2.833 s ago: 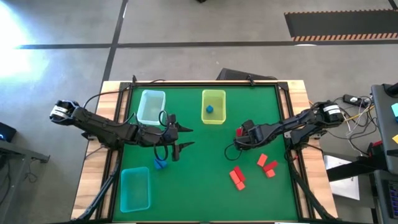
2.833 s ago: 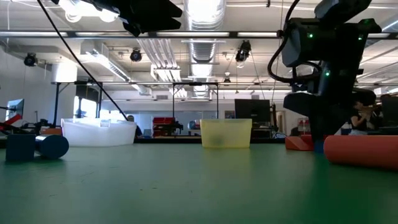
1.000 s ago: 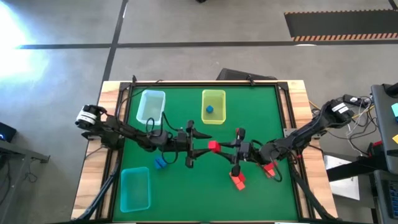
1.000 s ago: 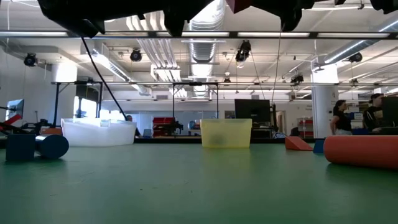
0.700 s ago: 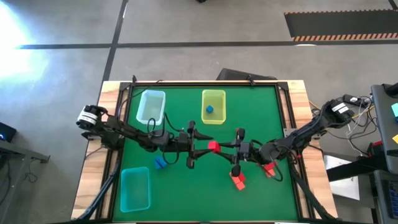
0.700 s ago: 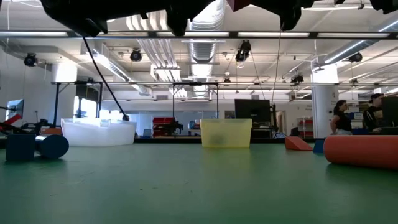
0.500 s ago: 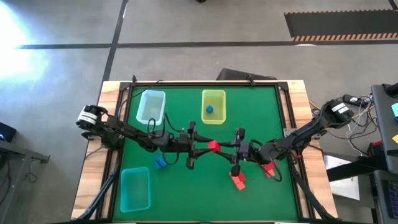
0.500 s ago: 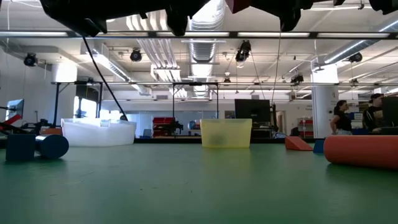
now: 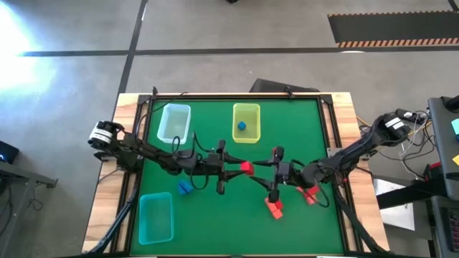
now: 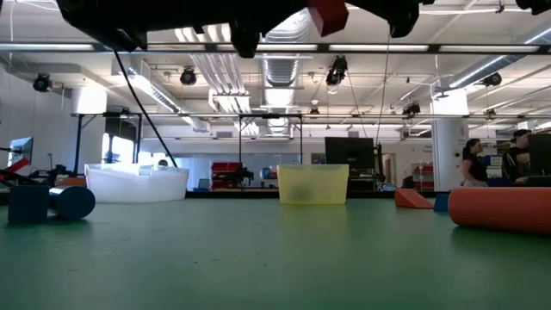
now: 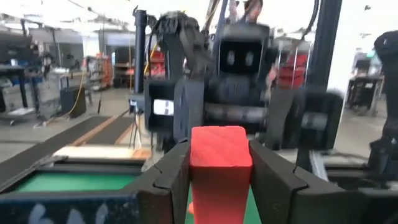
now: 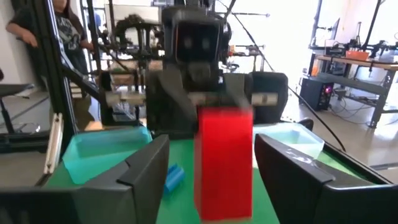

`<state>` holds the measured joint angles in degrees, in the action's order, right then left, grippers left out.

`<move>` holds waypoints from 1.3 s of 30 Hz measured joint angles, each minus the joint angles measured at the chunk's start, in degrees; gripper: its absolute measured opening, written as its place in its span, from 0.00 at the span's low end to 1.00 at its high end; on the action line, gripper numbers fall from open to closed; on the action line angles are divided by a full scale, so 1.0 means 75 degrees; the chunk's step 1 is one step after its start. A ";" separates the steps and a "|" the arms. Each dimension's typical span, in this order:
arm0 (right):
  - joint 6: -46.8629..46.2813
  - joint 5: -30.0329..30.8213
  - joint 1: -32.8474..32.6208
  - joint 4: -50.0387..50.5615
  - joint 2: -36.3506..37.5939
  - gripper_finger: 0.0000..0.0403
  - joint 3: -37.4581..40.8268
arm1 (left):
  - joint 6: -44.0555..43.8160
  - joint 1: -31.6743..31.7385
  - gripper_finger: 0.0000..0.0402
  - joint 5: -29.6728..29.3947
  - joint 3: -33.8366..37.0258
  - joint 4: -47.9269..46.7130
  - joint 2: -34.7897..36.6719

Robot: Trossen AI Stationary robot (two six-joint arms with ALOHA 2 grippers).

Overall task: Sort & place blocks by color
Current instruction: Put the red block into the white bin

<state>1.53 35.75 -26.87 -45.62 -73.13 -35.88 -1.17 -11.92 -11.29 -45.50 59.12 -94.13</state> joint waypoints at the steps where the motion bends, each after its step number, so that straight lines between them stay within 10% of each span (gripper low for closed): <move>1: -0.0002 0.0002 0.0000 0.0158 0.0114 0.59 0.0000 | -0.0002 0.0000 0.29 -0.0054 0.0000 -0.0204 0.0014; 13: -0.1000 0.0250 0.0000 0.2219 0.1112 0.60 -0.0006 | -0.2292 0.0703 0.29 -0.4724 -0.0267 -0.8333 0.1685; 23: -0.1010 0.0247 0.0003 0.2246 0.0815 0.59 -0.0006 | -0.3969 0.3423 0.29 -0.4535 -0.0116 -1.2879 0.3141; 39: -0.1060 0.0250 0.0003 0.2253 0.0738 0.58 -0.0006 | -0.1983 0.6946 0.29 -0.1695 -0.0216 -1.3075 0.2900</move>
<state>-6.42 37.63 -26.85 -28.73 -67.60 -35.92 -16.04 40.17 -24.00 -47.11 -38.94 -72.37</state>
